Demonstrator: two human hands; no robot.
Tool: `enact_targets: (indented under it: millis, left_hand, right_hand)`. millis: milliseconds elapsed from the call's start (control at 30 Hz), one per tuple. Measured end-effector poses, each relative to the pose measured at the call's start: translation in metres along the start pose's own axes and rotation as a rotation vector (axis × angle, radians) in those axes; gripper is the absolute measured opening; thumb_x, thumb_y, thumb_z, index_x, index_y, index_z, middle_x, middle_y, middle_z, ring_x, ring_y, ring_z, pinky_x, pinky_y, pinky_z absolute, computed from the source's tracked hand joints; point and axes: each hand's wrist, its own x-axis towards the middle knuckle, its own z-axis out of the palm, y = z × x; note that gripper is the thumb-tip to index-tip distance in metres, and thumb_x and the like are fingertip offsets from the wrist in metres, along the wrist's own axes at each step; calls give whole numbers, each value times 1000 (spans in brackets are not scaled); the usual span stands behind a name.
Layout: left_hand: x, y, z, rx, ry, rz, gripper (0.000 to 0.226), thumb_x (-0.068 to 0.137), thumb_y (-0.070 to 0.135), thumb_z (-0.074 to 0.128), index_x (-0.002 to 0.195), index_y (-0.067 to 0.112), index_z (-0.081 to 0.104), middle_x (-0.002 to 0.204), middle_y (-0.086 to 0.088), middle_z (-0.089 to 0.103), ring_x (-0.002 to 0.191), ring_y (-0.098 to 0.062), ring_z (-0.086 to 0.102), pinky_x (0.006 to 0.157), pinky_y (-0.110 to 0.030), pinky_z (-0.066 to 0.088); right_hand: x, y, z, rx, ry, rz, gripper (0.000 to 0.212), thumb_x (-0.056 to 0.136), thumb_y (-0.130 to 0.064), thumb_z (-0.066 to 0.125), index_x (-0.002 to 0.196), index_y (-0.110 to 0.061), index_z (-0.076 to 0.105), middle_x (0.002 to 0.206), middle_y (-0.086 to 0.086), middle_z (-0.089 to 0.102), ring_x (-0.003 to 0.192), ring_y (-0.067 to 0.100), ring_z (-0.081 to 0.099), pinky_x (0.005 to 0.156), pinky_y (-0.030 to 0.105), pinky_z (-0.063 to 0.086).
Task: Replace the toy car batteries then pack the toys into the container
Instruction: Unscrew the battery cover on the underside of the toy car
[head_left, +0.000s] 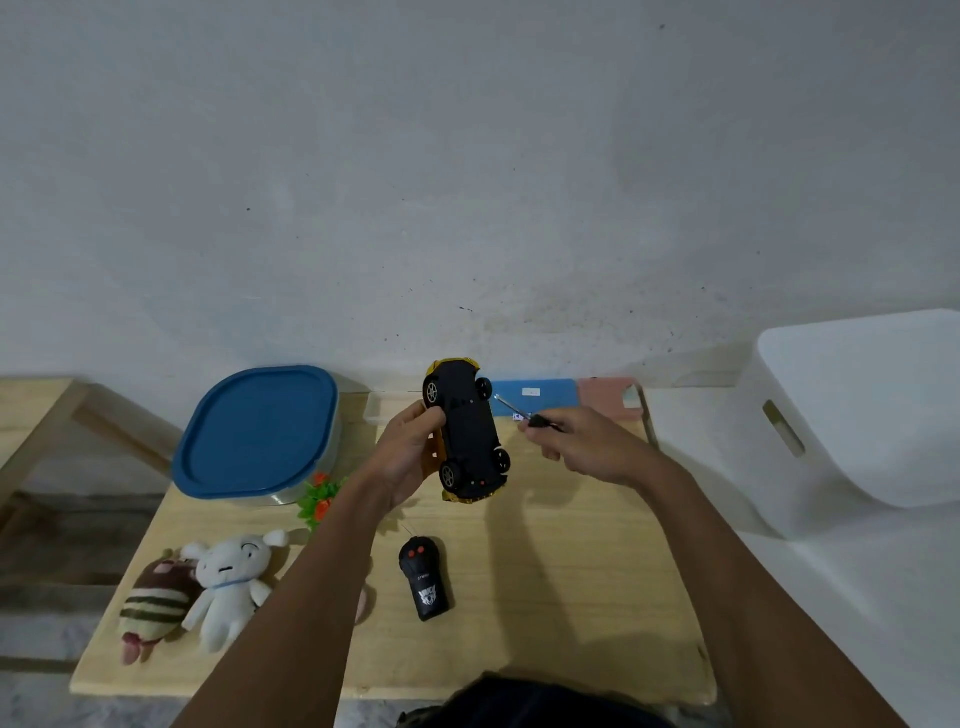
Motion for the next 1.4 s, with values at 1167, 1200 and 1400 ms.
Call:
enact_targets:
  millis: [1167, 1200, 1400]
  left_hand:
    - [-4, 11, -1, 204, -3, 127, 33, 88, 2, 60, 120, 4, 57, 115, -21, 67, 103, -37, 67, 88, -48, 56]
    - [-4, 12, 0, 227, -1, 130, 35, 84, 6, 62, 119, 4, 57, 114, -21, 68, 104, -38, 67, 90, -50, 55]
    - [-5, 19, 0, 272, 13, 147, 30, 88, 1, 62, 117, 1, 57, 108, -18, 71, 96, -33, 69, 80, -42, 57]
  right_hand:
    - [10, -30, -8, -86, 76, 16, 15, 92, -43, 57, 92, -31, 66, 81, -4, 70, 71, 8, 64, 70, 29, 50]
    - [10, -31, -9, -108, 89, 0, 13, 90, -43, 59, 92, -33, 67, 84, -3, 72, 77, 11, 68, 78, 34, 55]
    - [3, -46, -2, -441, 288, -141, 19, 89, -42, 64, 106, -33, 67, 92, -9, 68, 76, 11, 62, 67, 25, 49]
